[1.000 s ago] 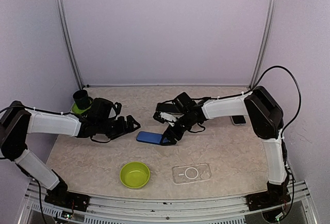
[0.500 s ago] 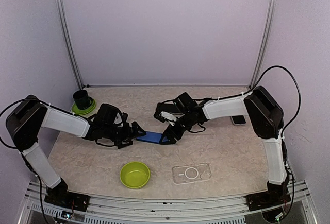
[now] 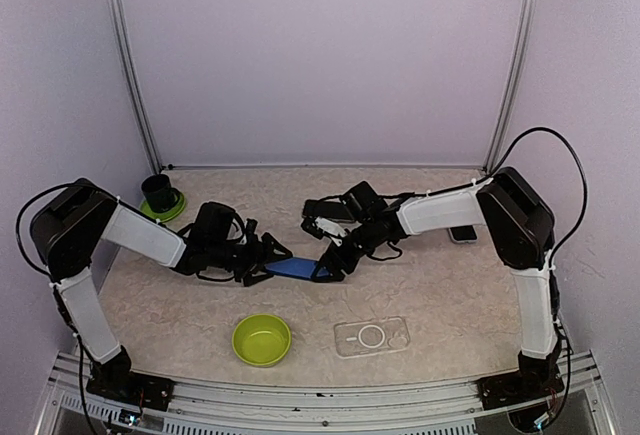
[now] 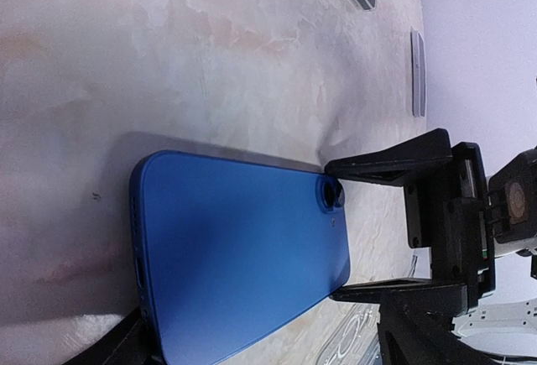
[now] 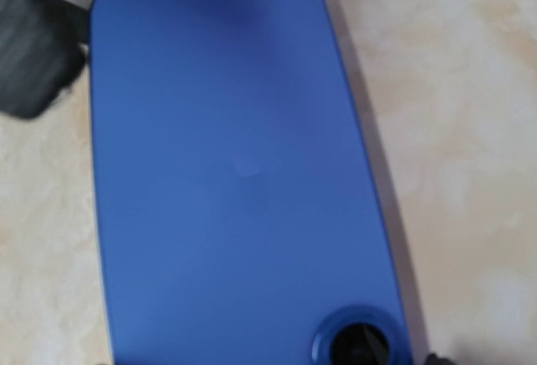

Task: Put the phone into the phone case
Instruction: Pass from the right arm to the left

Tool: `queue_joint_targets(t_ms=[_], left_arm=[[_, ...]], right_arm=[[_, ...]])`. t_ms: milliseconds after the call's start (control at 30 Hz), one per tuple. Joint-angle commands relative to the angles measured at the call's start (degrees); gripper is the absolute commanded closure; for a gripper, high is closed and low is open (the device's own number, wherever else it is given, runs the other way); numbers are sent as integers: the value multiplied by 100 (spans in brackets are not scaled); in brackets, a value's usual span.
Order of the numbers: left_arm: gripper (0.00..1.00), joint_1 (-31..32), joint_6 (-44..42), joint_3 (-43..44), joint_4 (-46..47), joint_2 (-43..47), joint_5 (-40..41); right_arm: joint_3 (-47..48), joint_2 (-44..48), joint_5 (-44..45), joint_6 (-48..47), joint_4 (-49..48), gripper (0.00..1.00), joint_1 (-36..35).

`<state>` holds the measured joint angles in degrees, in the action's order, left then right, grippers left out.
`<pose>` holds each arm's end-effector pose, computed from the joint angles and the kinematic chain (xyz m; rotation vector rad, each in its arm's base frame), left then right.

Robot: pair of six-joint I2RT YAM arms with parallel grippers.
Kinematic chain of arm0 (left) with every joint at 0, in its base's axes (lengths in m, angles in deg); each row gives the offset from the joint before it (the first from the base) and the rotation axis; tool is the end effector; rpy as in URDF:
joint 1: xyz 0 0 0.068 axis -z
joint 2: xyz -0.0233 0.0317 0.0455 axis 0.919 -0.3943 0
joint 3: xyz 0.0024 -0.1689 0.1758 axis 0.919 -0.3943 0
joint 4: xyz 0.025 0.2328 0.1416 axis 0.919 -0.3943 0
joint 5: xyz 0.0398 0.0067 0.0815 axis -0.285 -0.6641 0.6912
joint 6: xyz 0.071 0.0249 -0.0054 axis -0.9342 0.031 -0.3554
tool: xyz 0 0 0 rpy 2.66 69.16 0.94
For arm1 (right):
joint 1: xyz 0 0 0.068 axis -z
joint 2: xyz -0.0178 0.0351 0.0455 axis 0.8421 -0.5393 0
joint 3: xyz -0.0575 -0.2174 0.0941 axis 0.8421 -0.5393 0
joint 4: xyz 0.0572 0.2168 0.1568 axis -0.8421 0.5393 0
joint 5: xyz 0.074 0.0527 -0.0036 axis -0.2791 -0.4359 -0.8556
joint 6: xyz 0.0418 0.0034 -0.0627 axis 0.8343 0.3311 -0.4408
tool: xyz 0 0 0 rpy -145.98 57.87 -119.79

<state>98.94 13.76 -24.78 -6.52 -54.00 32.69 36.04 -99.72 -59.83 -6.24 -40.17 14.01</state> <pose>0.2848 -0.2143 0.0677 -0.2078 2.5225 -1.2780 0.3133 0.3371 0.0808 -1.2991 2.2267 0.8641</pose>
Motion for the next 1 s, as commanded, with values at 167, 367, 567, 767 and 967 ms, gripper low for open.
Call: queue_joint_targets(t_ms=[167,367,567,767,967], left_arm=[[30,-60,439,-251,1016,-291,-376],[47,-70,559,-255,1277,-334,-456],[66,-87,704,-331,1556,-361,-475],[86,-79,733,-393,1683,-314,-460],[97,-12,723,-345,1518,-69,-307]], right_arm=[[-367,226,-296,-15,-89,45,31],[-515,226,-337,-65,-157,45,33],[-633,252,-368,-78,-236,45,29],[-751,286,-312,-87,-334,45,29],[-825,395,-112,-78,-372,37,20]])
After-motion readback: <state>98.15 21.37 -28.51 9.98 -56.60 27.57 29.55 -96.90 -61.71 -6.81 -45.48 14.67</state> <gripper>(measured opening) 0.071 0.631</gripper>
